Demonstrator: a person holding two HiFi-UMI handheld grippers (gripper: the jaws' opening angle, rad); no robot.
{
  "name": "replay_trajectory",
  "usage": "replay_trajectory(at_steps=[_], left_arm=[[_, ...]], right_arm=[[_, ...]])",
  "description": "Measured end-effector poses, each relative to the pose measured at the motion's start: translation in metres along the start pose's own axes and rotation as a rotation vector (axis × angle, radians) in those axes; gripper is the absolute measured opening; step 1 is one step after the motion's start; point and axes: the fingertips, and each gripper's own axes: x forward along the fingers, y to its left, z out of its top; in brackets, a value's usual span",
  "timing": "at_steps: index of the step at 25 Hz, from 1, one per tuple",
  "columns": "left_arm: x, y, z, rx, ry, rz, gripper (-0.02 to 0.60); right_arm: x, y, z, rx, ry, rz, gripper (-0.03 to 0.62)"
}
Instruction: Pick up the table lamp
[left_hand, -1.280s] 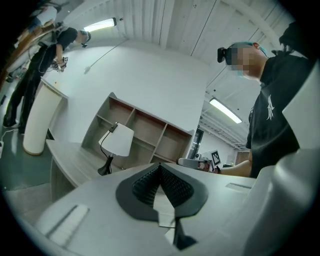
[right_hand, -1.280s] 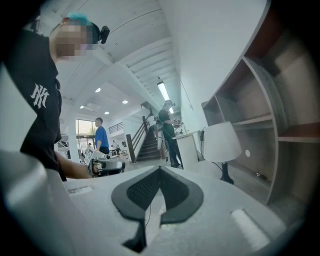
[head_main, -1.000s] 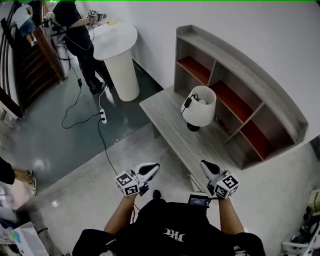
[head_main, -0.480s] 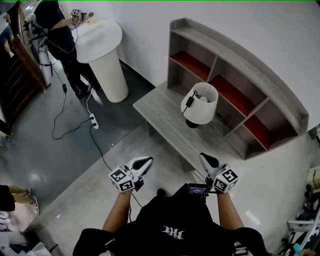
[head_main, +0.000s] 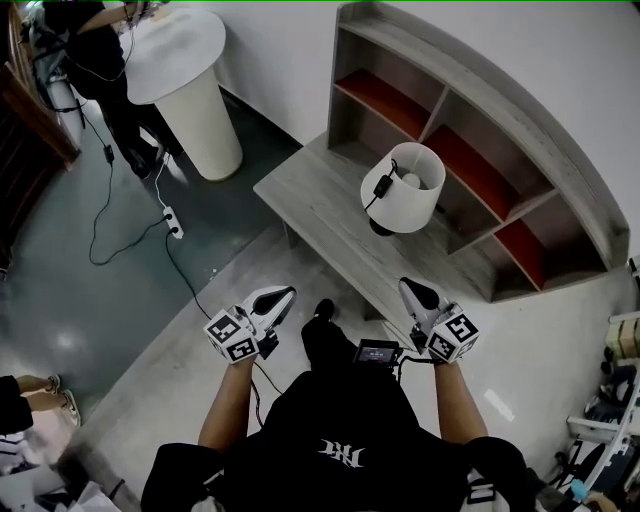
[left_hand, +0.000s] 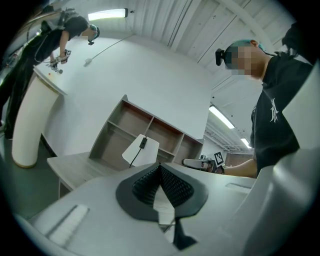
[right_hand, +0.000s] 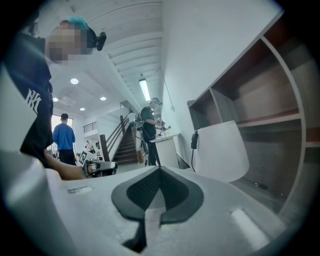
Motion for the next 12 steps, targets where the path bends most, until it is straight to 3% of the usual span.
replay_trajectory(at_steps=[7,12], left_arm=[[0.029,0.039,0.018,0.022,0.048,-0.014,0.002],[0.067,0.062,0.05,0.029,0.111,-0.056,0.002]], right_arm=[[0.033,-0.046,0.001,0.041,-0.013,-0.035,0.003],[0.043,-0.073,0.009,0.087,-0.043,-0.082,0.003]])
